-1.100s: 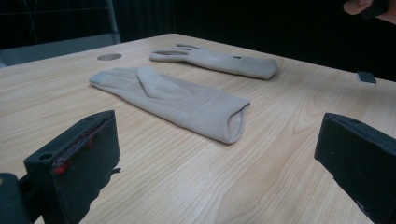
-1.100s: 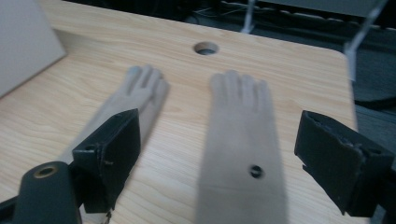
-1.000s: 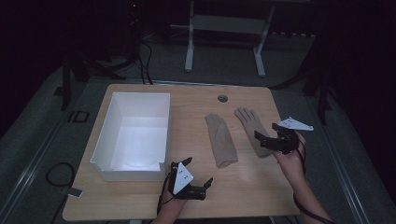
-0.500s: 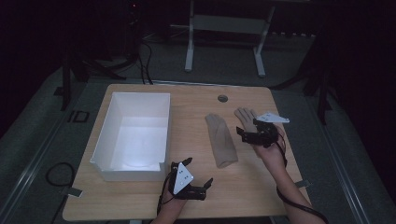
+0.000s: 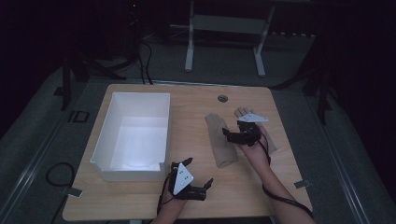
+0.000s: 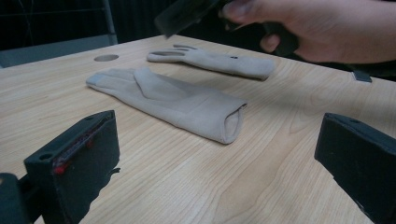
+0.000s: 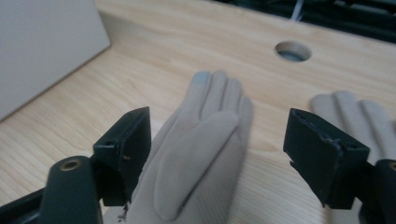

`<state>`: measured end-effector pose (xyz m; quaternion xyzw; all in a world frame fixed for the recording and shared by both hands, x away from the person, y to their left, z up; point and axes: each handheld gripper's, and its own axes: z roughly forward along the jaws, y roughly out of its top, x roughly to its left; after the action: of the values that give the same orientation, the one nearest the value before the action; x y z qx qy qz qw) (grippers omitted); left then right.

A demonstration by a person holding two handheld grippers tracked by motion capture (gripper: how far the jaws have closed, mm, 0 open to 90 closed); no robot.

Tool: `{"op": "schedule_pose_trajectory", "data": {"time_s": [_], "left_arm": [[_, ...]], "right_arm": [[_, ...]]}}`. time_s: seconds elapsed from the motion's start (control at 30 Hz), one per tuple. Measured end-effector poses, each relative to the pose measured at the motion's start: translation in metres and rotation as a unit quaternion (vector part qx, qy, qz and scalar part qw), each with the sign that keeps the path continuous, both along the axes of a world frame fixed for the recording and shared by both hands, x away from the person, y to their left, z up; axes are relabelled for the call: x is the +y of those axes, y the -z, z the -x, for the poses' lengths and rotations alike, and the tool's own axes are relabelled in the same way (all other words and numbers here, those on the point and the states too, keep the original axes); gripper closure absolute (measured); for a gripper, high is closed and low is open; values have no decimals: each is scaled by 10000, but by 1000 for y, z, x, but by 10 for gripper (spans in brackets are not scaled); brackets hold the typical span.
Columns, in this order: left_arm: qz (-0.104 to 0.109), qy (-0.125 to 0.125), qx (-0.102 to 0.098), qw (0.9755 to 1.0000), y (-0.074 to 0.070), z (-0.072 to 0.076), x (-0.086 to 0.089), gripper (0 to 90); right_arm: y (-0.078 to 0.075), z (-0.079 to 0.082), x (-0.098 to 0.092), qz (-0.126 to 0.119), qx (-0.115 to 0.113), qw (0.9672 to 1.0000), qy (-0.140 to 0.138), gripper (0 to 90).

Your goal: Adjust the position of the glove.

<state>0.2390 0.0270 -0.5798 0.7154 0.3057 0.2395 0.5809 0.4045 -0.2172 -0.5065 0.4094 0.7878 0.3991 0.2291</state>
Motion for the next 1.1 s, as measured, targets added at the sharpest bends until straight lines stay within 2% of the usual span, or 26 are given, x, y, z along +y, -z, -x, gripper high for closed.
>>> {"op": "schedule_pose_trajectory", "data": {"time_s": [0.17, 0.3, 0.5, 0.63, 0.73, 0.83, 0.93, 1.03, 1.1], "left_arm": [[14, 8, 12, 10000, 0, 0, 0, 4], [14, 9, 14, 10000, 0, 0, 0, 5], [9, 8, 7, 10000, 0, 0, 0, 5], [25, 15, 21, 10000, 0, 0, 1, 5], [52, 14, 37, 10000, 0, -1, 1, 5], [35, 17, 29, 10000, 0, 0, 1, 5], [28, 12, 23, 10000, 0, 0, 1, 4], [35, 5, 28, 10000, 0, 0, 1, 5], [38, 2, 34, 10000, 0, 0, 1, 5]], "right_arm": [[15, -9, 13, 93, 234, 9997, -46, 251], [23, -14, 18, 128, 291, 9995, 59, 321], [35, -25, 19, 229, 474, 9984, 207, 383], [41, -28, 19, 256, 587, 9977, 235, 393], [54, -30, 21, 343, 699, 9966, 283, 395], [57, -29, 21, 288, 692, 9967, 306, 426], [58, -26, 24, 430, 594, 9971, 187, 513], [56, -25, 25, 429, 617, 9970, 180, 722], [56, -25, 26, 387, 662, 9968, 222, 771]]}}
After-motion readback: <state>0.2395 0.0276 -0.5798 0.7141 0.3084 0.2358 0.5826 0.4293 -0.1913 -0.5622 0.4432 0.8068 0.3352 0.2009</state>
